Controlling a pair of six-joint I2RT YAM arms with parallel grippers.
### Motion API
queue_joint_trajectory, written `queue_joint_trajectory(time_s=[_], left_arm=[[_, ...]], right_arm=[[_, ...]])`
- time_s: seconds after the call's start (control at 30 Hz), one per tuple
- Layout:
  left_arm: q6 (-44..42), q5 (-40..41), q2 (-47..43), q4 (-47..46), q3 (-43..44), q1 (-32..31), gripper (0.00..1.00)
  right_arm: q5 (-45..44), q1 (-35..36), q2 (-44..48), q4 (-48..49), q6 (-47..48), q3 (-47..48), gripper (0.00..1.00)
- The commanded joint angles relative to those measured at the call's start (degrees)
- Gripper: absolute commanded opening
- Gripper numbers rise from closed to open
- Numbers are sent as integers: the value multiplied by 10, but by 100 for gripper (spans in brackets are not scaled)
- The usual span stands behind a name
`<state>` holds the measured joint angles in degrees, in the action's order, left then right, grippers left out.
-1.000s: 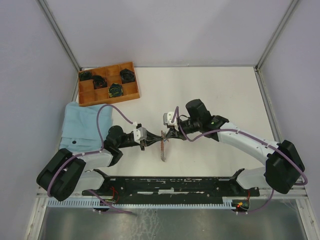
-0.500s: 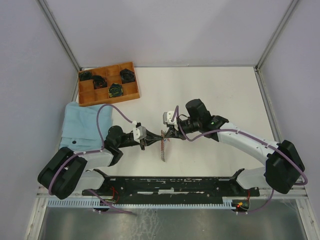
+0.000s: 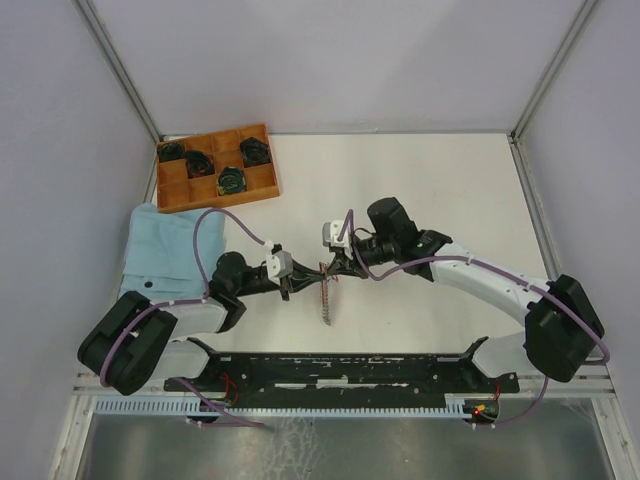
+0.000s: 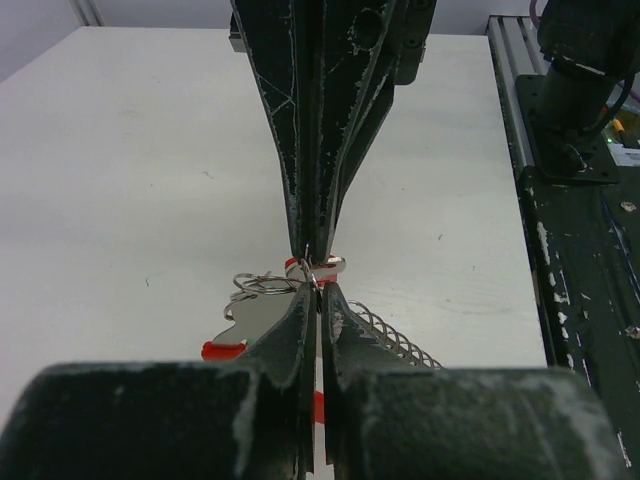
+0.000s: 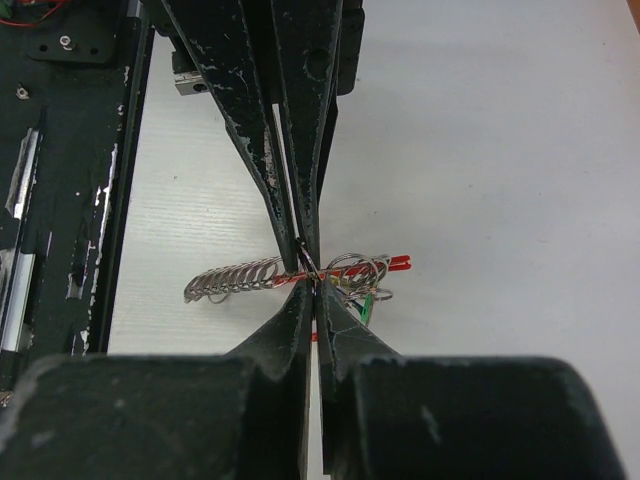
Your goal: Put the keys on the keyring
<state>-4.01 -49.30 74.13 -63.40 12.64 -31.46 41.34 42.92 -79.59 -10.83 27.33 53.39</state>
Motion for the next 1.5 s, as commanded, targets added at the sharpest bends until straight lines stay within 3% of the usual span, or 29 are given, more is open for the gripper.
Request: queue_joint_trajectory(time_s=[0.0,0.33,0.57,1.23,1.47], left_arm=[[25,14,-6,-88,7,-9,3],[28,45,-9,-89,-2,-1,3],[28,42,-11,-89,-3,1,3],[33,15,-11,-94,2,0,3],[34,10,-10,-92,4,1,3]], right_arm=[[25,26,3,41,8,34,9],[-2,22,46,-15,31,29,23],[-42,10,85,6,5,-4,31],[-58,-5,68,37,7,-28,32],[-32,-6,46,30,17,-15,27]])
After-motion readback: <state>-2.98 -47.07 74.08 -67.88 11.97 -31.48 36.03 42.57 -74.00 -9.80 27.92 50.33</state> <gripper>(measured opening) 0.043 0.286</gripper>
